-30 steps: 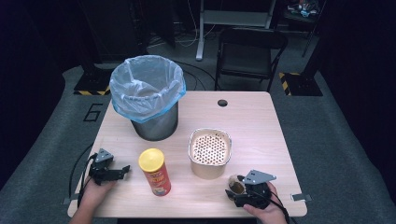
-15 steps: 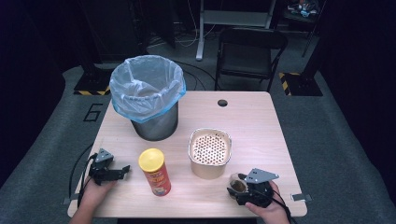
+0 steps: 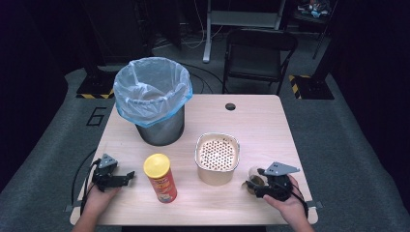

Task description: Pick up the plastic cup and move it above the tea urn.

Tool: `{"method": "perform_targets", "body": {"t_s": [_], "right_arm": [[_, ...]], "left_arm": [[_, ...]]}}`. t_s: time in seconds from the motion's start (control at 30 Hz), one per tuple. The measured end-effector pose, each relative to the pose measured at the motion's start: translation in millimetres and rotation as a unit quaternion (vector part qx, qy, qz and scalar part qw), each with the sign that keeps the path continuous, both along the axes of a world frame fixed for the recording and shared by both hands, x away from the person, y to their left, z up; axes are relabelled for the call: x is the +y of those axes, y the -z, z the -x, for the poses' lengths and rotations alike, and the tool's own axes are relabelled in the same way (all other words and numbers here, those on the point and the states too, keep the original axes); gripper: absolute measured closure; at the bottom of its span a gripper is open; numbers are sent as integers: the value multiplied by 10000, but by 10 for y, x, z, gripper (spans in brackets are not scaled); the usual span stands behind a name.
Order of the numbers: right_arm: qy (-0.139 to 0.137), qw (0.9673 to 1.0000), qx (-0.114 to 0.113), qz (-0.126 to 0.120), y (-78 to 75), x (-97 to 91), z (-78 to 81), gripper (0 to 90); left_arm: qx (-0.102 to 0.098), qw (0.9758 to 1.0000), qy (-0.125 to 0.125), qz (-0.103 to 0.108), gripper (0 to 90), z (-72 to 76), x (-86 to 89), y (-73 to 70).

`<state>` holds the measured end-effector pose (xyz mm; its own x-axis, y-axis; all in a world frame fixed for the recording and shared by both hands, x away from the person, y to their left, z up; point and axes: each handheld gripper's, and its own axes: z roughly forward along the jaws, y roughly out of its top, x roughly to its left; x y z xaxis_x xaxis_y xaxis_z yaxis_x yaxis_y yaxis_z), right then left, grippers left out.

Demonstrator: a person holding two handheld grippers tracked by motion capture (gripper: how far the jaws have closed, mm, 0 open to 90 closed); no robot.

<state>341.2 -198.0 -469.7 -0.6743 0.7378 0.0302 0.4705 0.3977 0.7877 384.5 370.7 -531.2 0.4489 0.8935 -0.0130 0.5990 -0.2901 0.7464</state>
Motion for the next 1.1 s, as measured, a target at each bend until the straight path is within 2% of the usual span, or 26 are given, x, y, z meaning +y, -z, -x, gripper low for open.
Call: {"method": "perform_targets", "body": {"t_s": [0.2,0.4,0.43,0.5,0.57,0.67,0.8,0.83,0.97,1.0,1.1], "right_arm": [[349,9994,-39,-63,35,-238,-240,311],[473,9989,9,72,116,-351,-330,295],[508,9987,-6,-21,128,-362,-324,292],[502,9987,-1,-27,133,-375,-321,280],[540,9985,26,-121,140,-390,-301,186],[570,9983,38,-129,122,-409,-288,140],[567,9981,15,-261,76,-413,-261,138],[561,9981,-73,-259,31,-410,-243,133],[598,9978,-154,-254,-37,-403,-222,126],[622,9974,-251,-278,-109,-401,-206,126],[677,9967,-319,-311,-182,-393,-190,131]], "left_arm": [[-1,10000,0,-1,123,0,0,0],[42,10000,16,-16,123,2,3,-7],[42,10000,16,-16,123,2,3,-7],[64,10000,28,-21,123,3,5,-10],[64,10000,25,-22,123,4,4,-10],[64,10000,24,-22,123,4,4,-10],[65,10000,25,-22,123,4,4,-10],[65,10000,26,-24,123,4,4,-10],[66,10000,24,-20,123,4,4,-10],[66,10000,26,-22,123,4,4,-10],[11,10000,-4,0,123,3,-2,-2]]}}
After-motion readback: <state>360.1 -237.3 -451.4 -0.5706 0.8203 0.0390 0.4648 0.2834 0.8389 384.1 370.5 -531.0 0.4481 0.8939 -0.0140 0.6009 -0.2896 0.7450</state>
